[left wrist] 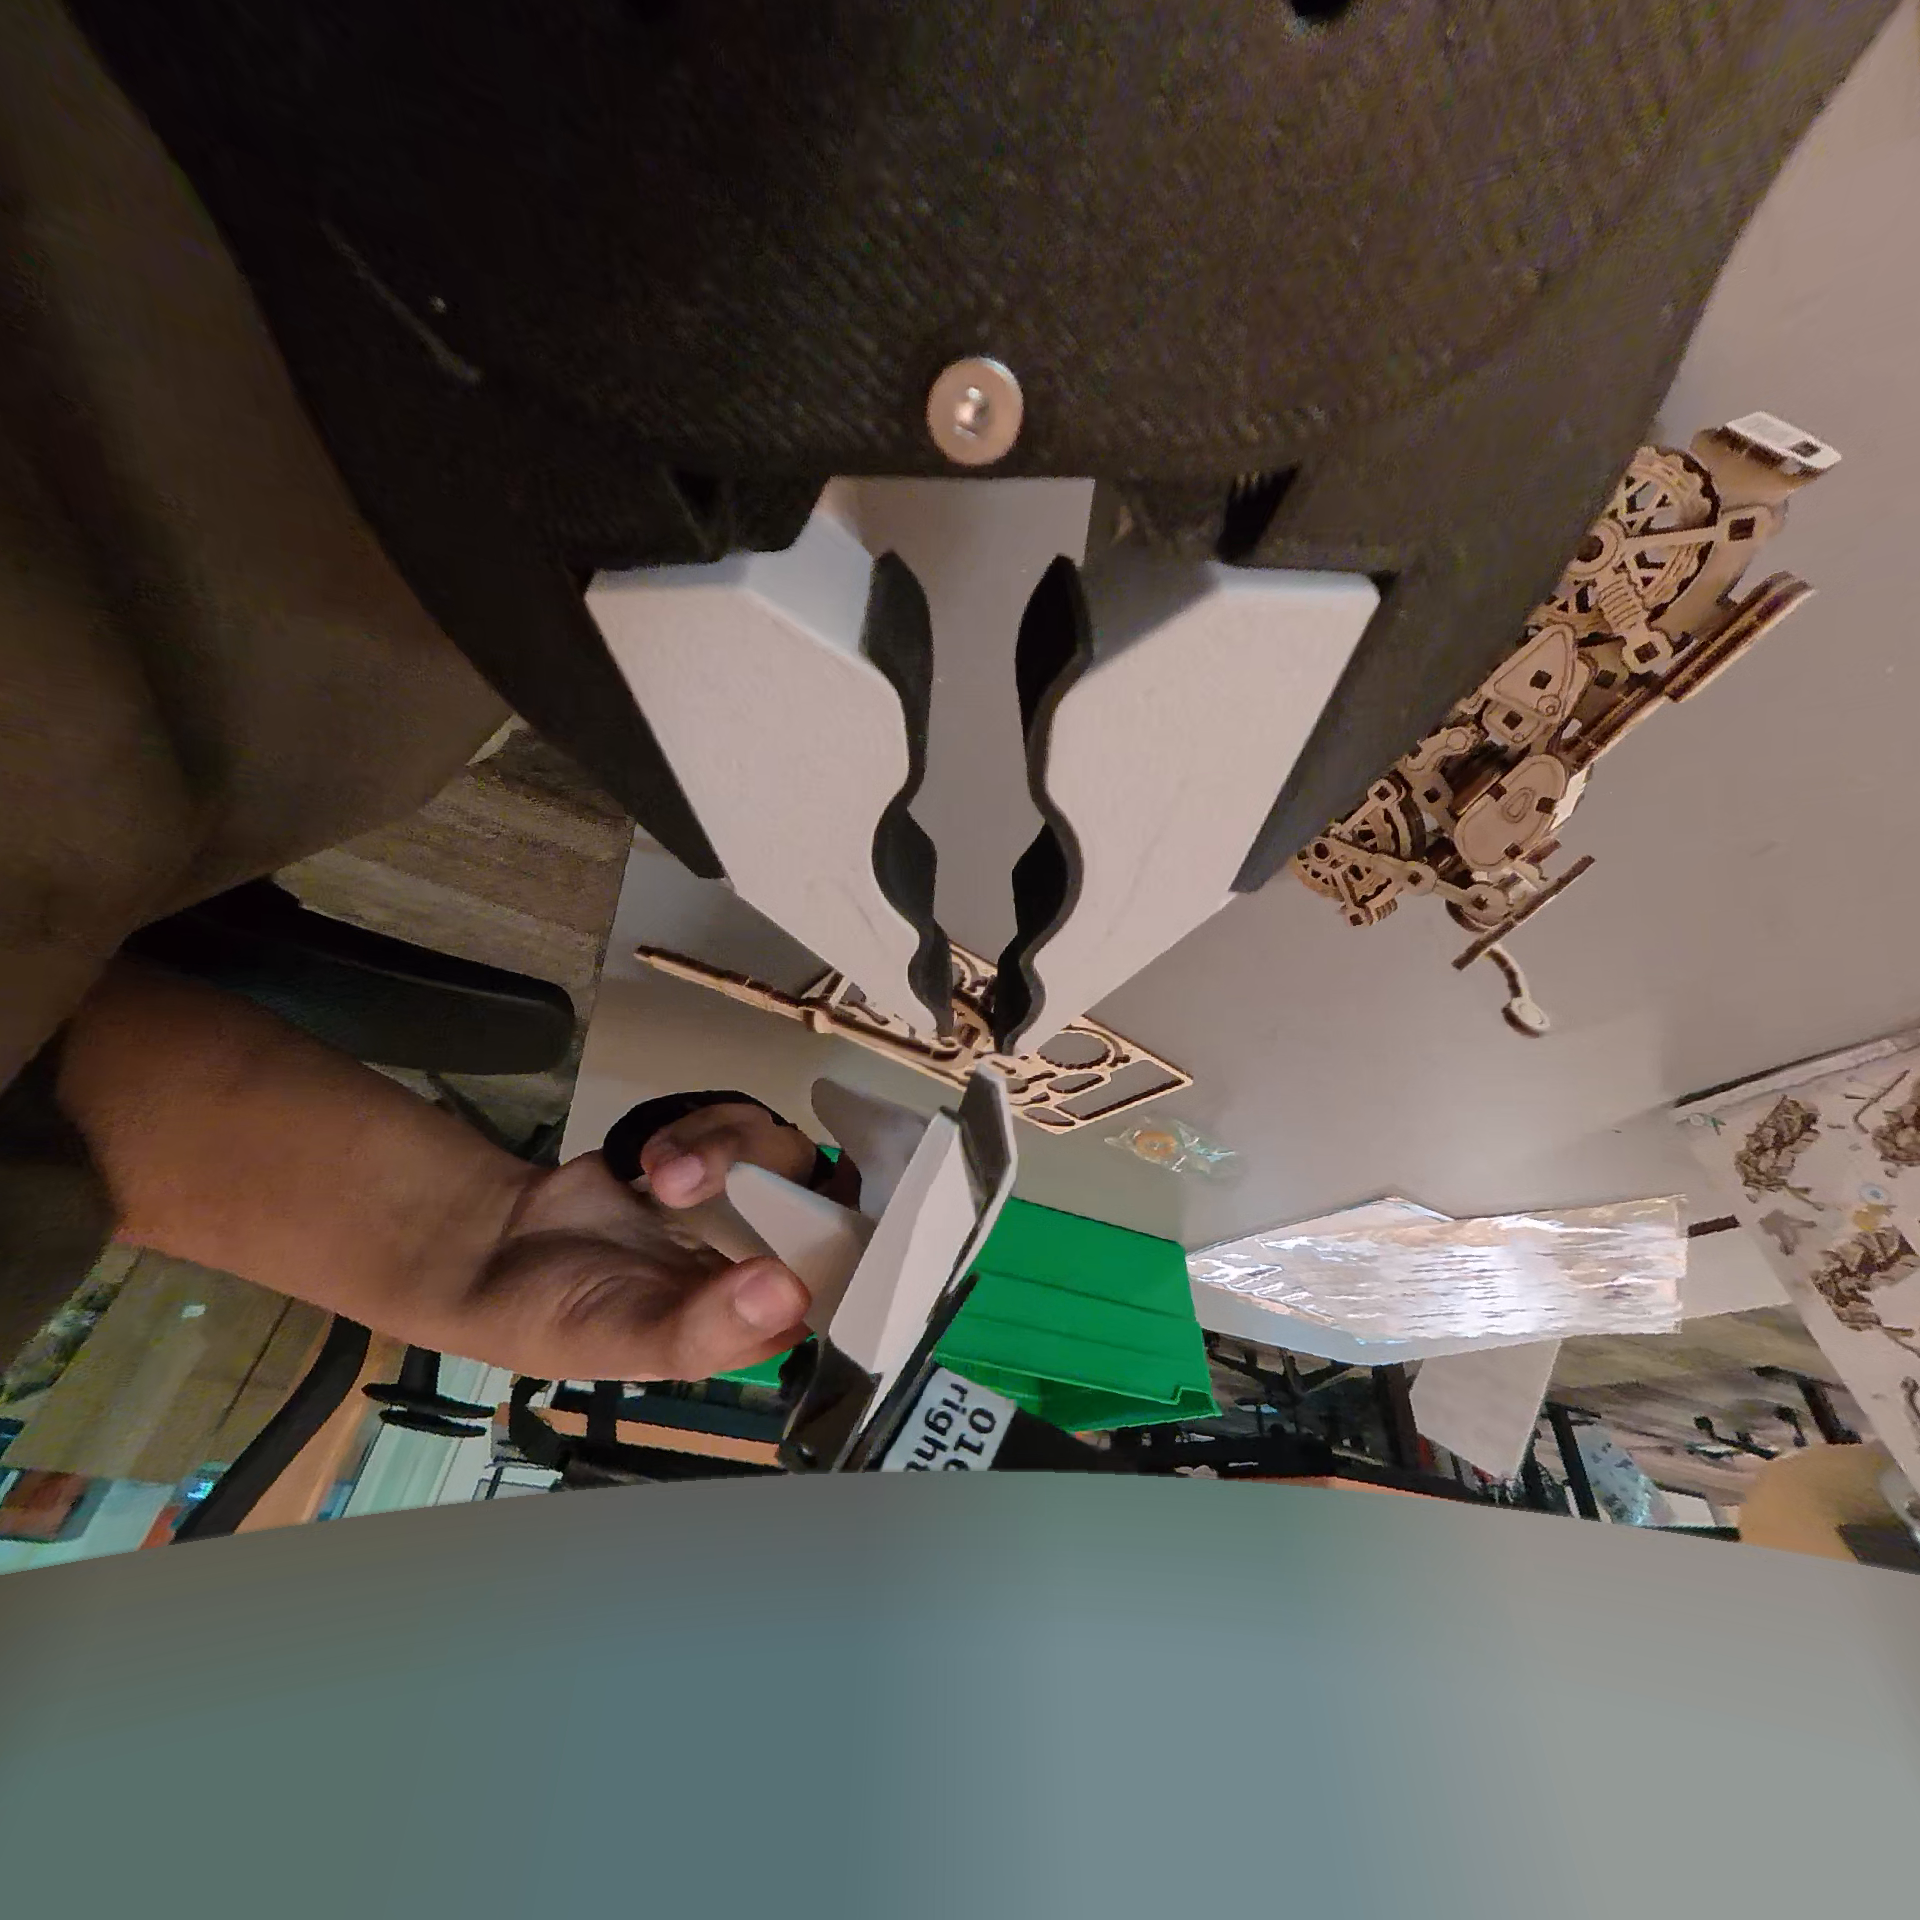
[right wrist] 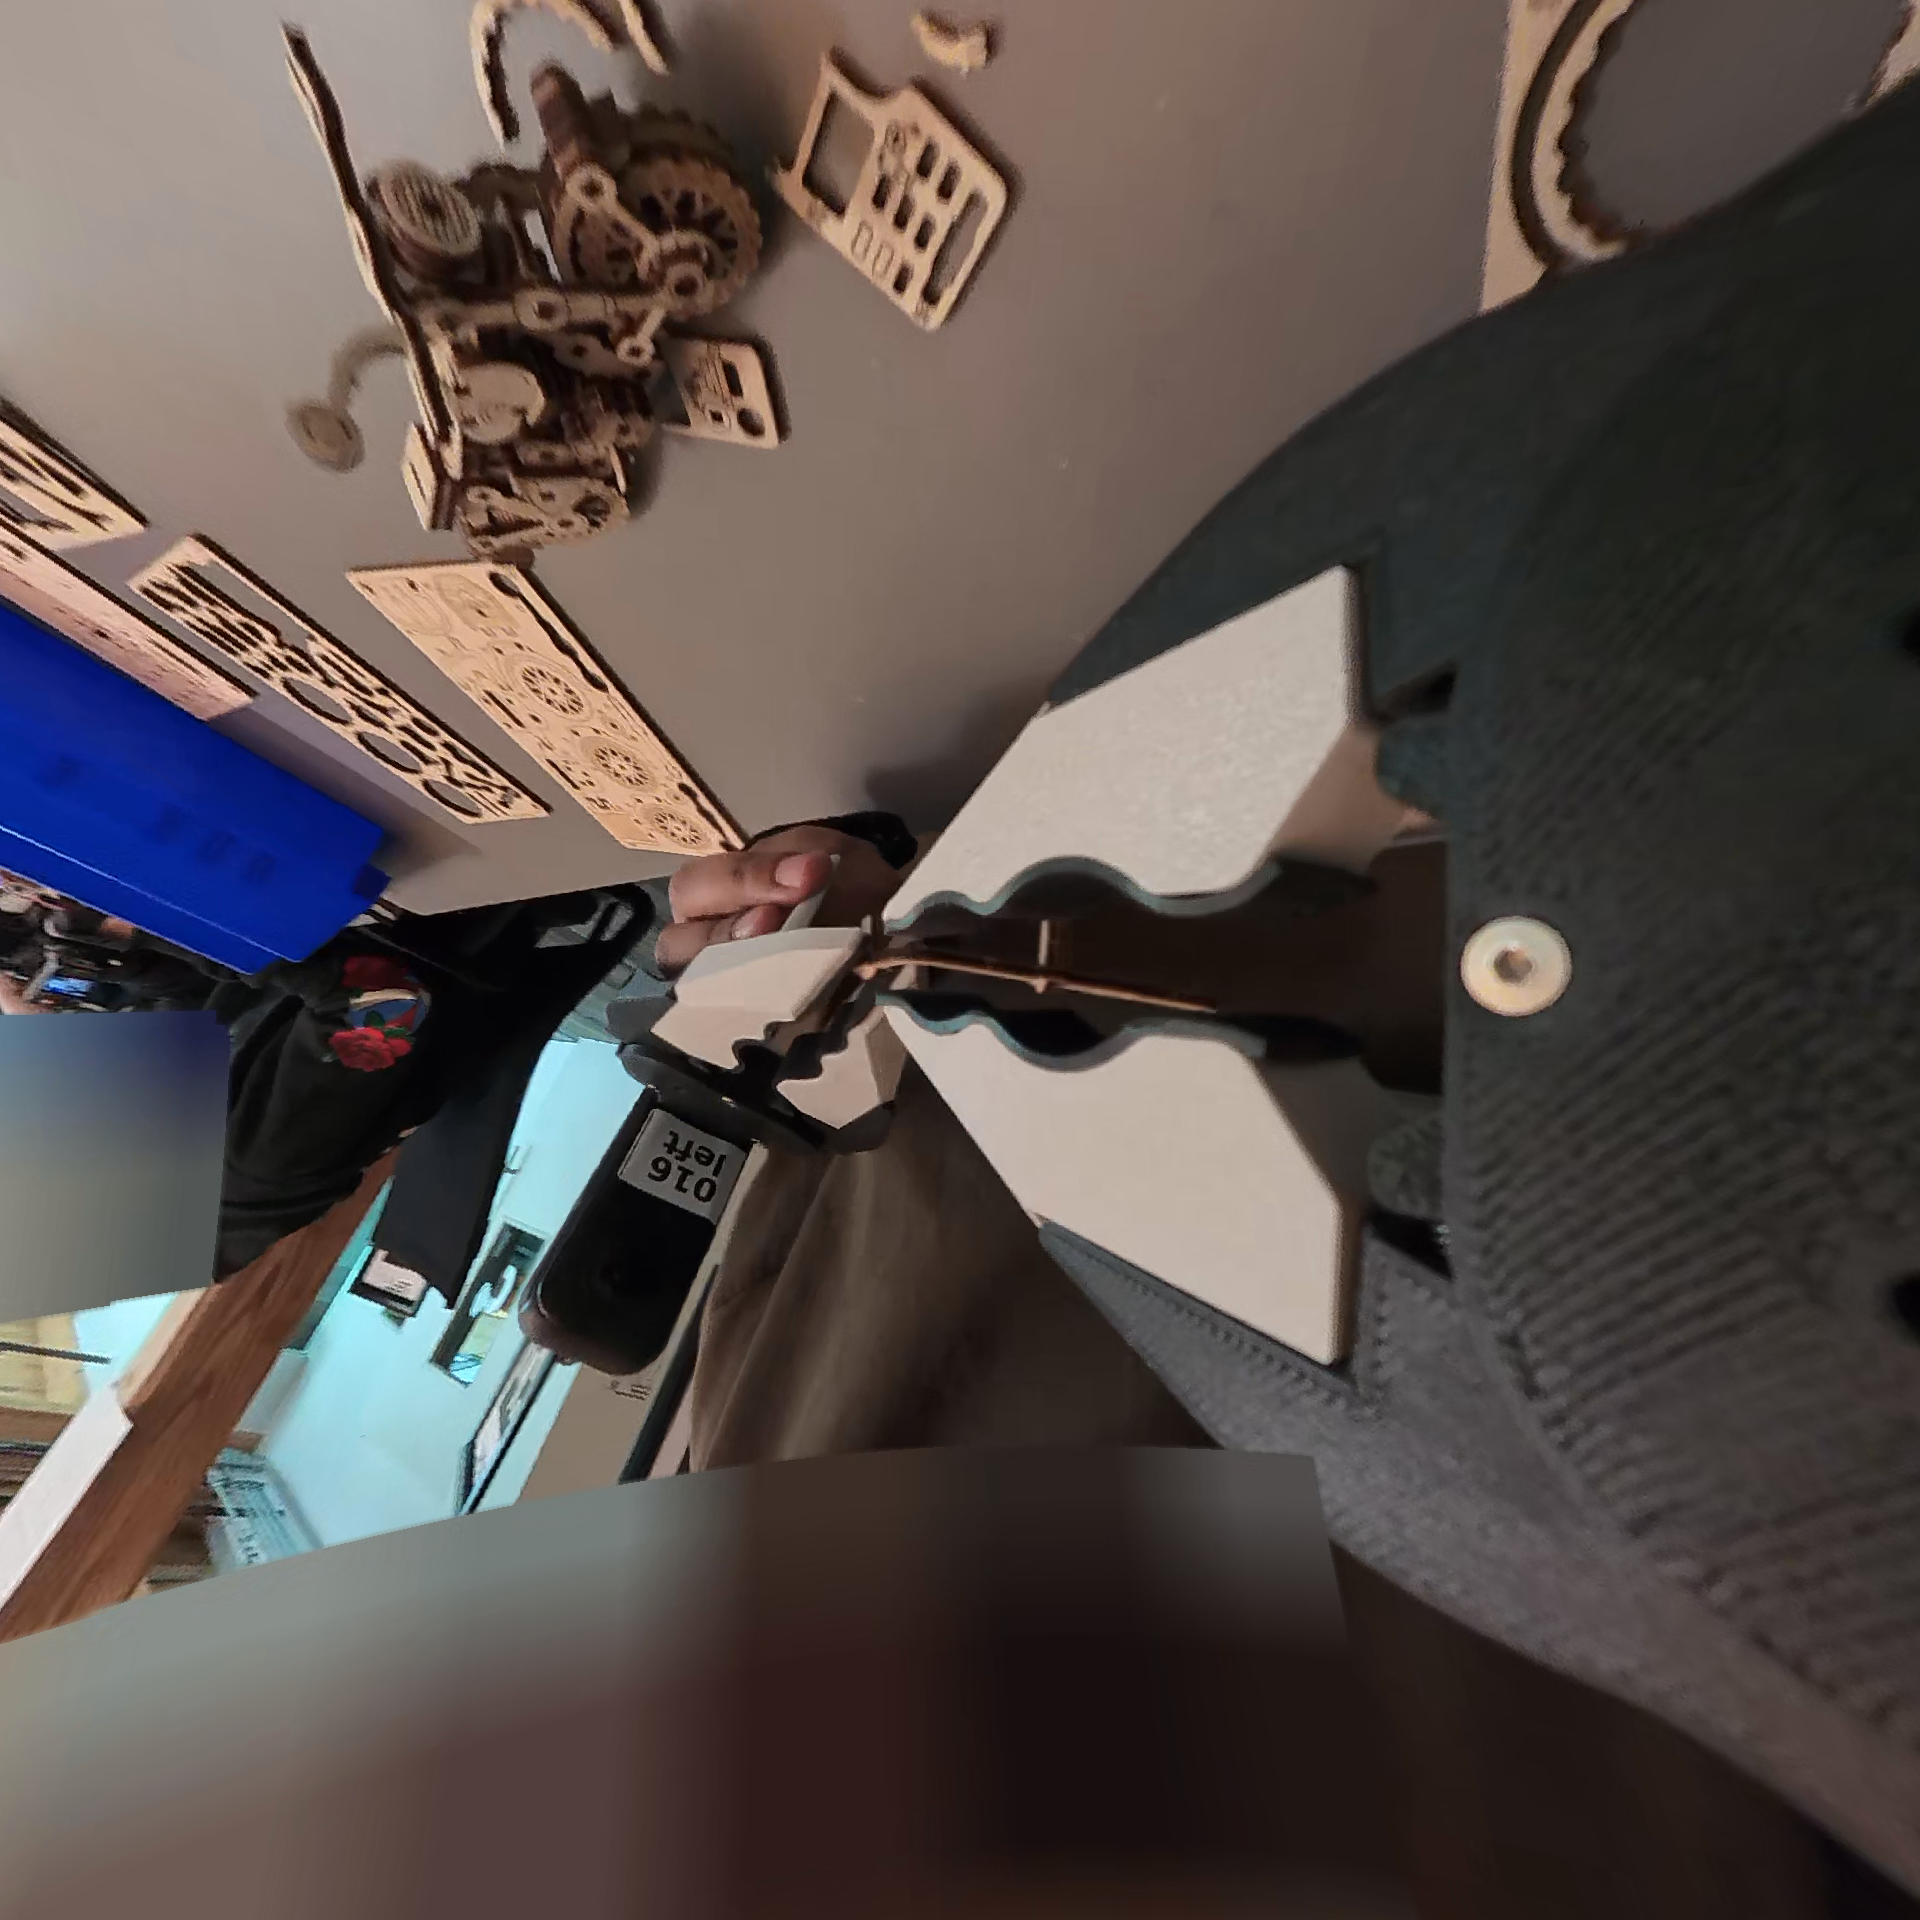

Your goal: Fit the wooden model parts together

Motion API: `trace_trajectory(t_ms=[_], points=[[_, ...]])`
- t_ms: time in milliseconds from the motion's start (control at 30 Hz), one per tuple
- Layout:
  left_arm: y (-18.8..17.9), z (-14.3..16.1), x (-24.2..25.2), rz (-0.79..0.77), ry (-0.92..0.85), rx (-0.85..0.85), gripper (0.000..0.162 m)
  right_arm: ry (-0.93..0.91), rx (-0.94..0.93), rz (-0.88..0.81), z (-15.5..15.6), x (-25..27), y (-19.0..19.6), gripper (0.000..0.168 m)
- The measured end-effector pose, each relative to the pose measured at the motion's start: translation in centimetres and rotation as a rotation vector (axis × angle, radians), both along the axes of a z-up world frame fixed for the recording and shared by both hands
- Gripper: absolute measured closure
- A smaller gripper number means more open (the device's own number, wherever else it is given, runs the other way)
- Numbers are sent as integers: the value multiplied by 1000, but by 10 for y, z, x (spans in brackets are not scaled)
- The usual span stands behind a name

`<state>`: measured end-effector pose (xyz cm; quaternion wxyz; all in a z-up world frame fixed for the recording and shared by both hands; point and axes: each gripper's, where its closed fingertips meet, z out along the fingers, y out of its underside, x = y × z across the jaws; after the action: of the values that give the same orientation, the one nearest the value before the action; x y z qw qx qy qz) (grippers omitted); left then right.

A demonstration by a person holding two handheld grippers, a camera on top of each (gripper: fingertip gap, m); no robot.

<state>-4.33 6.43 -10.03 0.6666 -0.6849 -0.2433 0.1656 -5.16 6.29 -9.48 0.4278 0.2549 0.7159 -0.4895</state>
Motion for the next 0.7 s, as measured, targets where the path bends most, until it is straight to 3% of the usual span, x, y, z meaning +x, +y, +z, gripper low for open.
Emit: trace_trajectory(t_ms=[200, 300, 400, 533, 700], points=[[-5, -4, -7, 20, -46, 13, 157, 4, 0, -3, -9, 2, 7, 160], [-6, -8, -11, 35, -55, -7, 157, 74, -106, -43, 2, -1, 10, 168], [-8, -16, -16, 62, -79, -38, 157, 220, -152, -159, 6, -13, 16, 168], [-12, -23, -22, 99, -116, -61, 157, 498, -127, -343, 2, -25, 21, 152], [-14, -25, -25, 99, -152, -41, 157, 789, 27, -345, -16, -21, 15, 134]])
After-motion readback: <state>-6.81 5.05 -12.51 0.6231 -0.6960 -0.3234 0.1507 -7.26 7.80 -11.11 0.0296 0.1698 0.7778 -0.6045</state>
